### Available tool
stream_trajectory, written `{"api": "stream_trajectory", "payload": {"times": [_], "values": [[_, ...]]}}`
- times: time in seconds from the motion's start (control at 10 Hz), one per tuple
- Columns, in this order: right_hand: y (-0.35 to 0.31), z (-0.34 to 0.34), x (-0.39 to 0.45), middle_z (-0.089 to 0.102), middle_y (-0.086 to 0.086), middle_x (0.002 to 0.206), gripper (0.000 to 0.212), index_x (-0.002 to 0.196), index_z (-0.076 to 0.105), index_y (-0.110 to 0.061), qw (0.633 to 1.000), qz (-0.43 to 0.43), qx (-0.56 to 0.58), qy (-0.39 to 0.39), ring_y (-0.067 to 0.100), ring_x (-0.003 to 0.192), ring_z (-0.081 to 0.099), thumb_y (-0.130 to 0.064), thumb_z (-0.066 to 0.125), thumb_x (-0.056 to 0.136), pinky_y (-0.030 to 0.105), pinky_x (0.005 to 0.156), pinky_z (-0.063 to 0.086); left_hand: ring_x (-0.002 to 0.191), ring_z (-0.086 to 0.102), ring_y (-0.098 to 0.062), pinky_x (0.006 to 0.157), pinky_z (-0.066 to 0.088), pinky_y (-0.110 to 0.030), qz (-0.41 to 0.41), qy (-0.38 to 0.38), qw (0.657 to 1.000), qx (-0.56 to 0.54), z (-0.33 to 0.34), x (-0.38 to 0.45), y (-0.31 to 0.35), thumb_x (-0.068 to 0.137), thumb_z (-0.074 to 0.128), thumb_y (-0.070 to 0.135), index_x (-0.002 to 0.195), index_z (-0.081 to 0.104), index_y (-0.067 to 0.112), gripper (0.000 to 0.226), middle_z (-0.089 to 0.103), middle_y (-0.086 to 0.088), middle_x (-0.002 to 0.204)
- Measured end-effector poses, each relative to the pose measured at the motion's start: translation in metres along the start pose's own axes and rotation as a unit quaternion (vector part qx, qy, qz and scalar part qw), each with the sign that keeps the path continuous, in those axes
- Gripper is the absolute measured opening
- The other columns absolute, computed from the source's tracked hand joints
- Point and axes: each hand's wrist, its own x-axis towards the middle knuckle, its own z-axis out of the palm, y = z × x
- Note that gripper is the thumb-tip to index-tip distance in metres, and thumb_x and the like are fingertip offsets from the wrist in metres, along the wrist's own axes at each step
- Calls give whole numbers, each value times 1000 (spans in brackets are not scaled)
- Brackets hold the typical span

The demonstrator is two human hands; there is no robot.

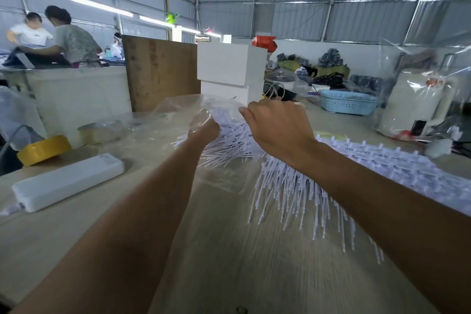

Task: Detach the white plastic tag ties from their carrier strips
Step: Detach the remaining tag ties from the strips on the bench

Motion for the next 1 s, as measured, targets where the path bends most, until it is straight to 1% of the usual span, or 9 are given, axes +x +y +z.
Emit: {"api": "stream_trajectory", "payload": {"times": [0.1, 0.2, 0.3, 0.5, 0.6, 0.7, 0.8, 0.9, 1.0], "values": [[0, -4, -4, 69, 6, 96, 31, 104, 67, -16, 995, 6, 83, -55, 33, 84, 65, -33, 41, 106, 37, 67, 47, 131, 48, -41, 106, 38, -42, 72, 29, 993, 94, 1, -7, -5, 103, 40, 6, 137, 48, -8, 38, 51, -27, 141], [-1, -13, -22, 64, 2, 119, 36, 135, 55, -24, 978, 16, 180, -104, 28, 100, 62, -40, 42, 105, 37, 78, 46, 122, 56, -37, 97, 46, -41, 142, 74, 944, 288, 0, -18, -11, 102, 45, 16, 130, 55, 1, 34, 58, -20, 133], [8, -19, -56, 59, 0, 125, 40, 143, 47, -26, 978, 2, 169, -121, 26, 106, 60, -38, 43, 105, 35, 75, 42, 123, 54, -37, 100, 48, -46, 204, 74, 893, 395, 1, -44, -14, 98, 48, 17, 129, 54, 7, 33, 55, -17, 135], [80, -28, -121, 58, 3, 122, 31, 129, 61, -23, 972, 116, 117, -169, 24, 117, 53, -34, 46, 104, 38, 90, 48, 118, 60, -27, 92, 51, -43, 366, -35, 808, 461, -1, -139, -4, 97, 47, 16, 127, 60, 21, 33, 64, -3, 128], [126, -28, -146, 61, 11, 125, 29, 125, 65, -18, 955, 212, 102, -181, 30, 118, 54, -29, 50, 102, 42, 98, 46, 86, 66, -28, 74, 54, -40, 437, 15, 786, 437, 4, -189, 22, 88, 48, 14, 84, 52, 23, 11, 69, 0, 94], [151, -28, -175, 57, 17, 135, 37, 133, 61, -15, 924, 266, 94, -258, 35, 127, 51, -31, 50, 101, 44, 105, 42, 78, 64, -30, 65, 52, -39, 504, 27, 781, 369, 30, -212, 51, 90, 49, 13, 83, 52, 17, 9, 65, -4, 88], [150, -23, -198, 52, 14, 144, 44, 142, 51, -17, 915, 270, 99, -284, 34, 135, 43, -36, 48, 102, 46, 110, 37, 109, 58, -29, 76, 53, -44, 480, -1, 807, 344, 67, -206, 69, 96, 46, 14, 118, 58, 14, 25, 60, -7, 118], [144, -16, -211, 48, 9, 148, 46, 146, 48, -18, 928, 264, 86, -250, 32, 136, 40, -36, 48, 103, 44, 112, 34, 128, 44, -32, 92, 48, -49, 351, -37, 862, 364, 100, -190, 68, 103, 39, 30, 137, 46, 11, 39, 48, -15, 137], [148, -12, -218, 56, 7, 142, 39, 136, 60, -15, 934, 270, 128, -198, 29, 133, 45, -32, 53, 102, 39, 113, 33, 123, 47, -35, 97, 46, -48, 307, -8, 881, 360, 120, -183, 49, 103, 37, 33, 131, 49, 7, 40, 52, -19, 132]]}}
